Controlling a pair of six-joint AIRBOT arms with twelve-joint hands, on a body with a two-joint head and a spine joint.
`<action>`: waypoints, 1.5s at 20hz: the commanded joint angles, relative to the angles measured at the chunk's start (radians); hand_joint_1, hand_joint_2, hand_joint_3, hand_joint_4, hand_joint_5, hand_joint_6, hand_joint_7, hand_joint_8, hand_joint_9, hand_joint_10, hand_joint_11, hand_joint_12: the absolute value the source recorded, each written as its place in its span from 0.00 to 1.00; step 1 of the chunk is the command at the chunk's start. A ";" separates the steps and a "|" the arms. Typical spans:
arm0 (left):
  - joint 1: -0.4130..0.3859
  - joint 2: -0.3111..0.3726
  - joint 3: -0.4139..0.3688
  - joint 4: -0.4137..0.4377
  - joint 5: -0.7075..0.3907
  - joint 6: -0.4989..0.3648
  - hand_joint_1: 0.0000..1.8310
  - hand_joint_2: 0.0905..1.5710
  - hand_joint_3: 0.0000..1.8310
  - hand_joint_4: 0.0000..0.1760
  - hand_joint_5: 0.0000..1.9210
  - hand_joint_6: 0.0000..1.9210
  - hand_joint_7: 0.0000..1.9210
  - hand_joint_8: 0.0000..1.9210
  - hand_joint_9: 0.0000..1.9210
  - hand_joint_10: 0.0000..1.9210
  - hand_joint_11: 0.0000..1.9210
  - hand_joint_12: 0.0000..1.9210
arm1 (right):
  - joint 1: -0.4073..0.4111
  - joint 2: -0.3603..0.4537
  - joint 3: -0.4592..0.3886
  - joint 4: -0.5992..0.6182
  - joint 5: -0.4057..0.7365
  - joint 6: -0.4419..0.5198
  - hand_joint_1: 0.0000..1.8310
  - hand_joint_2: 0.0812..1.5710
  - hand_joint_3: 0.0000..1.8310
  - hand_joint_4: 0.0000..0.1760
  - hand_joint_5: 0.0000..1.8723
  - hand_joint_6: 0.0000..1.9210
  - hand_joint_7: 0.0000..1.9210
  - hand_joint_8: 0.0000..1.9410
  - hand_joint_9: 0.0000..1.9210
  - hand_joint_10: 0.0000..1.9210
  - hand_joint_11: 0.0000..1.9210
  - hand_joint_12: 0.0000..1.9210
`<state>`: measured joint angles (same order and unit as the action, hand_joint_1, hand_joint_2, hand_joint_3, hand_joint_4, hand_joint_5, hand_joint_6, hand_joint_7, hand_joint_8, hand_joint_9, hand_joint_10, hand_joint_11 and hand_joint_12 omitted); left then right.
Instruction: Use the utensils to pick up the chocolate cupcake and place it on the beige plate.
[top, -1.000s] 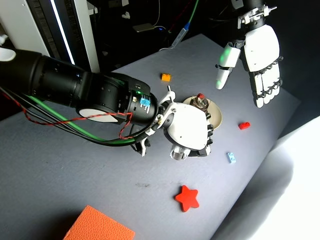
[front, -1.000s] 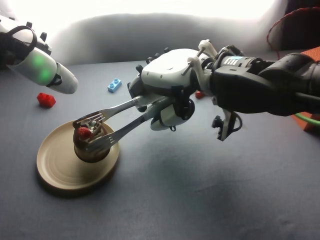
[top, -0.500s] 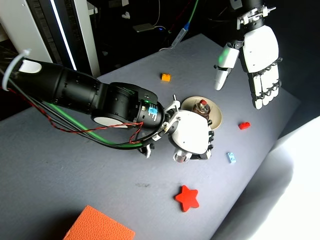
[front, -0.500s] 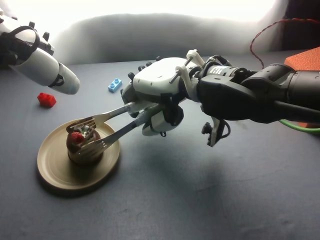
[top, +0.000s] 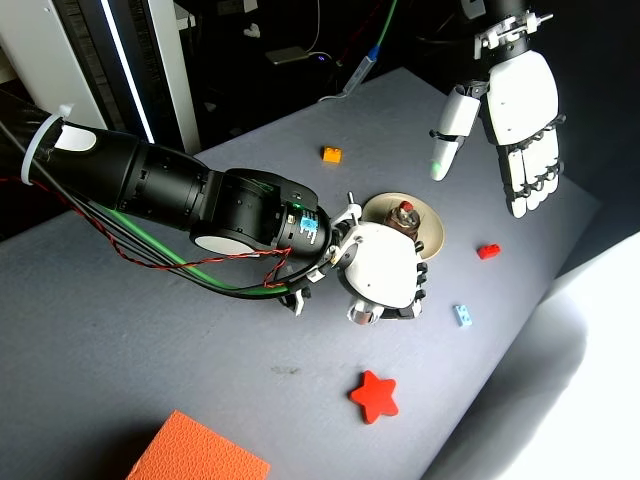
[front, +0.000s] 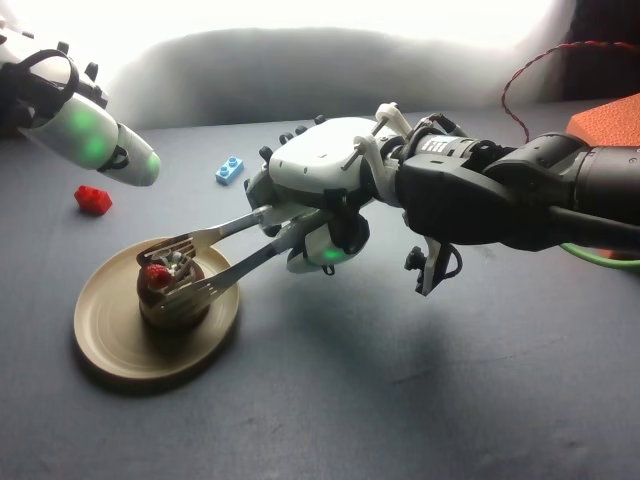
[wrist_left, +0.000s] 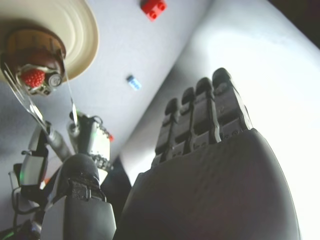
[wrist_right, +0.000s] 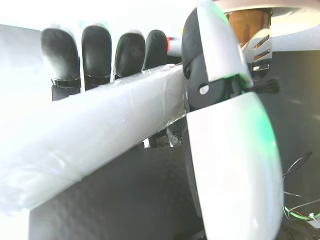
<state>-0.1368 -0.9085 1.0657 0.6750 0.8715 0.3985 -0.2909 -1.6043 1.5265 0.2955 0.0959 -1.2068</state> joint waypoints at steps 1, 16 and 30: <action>-0.012 0.003 0.004 0.058 -0.041 0.000 0.03 0.67 0.00 0.00 0.00 0.00 0.00 0.00 0.00 0.00 0.00 0.00 | 0.016 0.003 0.006 0.004 0.095 0.007 0.64 0.79 0.00 0.00 0.37 0.66 0.41 0.77 0.38 0.77 0.36 0.85; -0.009 -0.001 0.026 0.062 -0.041 -0.005 0.03 0.67 0.00 0.00 0.00 0.00 0.00 0.00 0.00 0.00 0.00 0.00 | 0.045 0.007 0.013 0.004 0.040 -0.011 0.66 0.77 0.00 0.00 0.40 0.61 0.42 0.77 0.35 0.74 0.32 0.82; -0.009 0.001 0.016 0.063 -0.035 0.004 0.03 0.67 0.00 0.00 0.00 0.00 0.00 0.00 0.00 0.00 0.00 0.00 | 0.053 0.011 0.014 0.004 0.036 -0.018 0.65 0.78 0.00 0.00 0.40 0.62 0.40 0.79 0.31 0.76 0.29 0.84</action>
<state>-0.1379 -0.9165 1.0821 0.6804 0.8753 0.3965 -0.2577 -1.5993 1.5379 0.2951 0.0231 -1.2293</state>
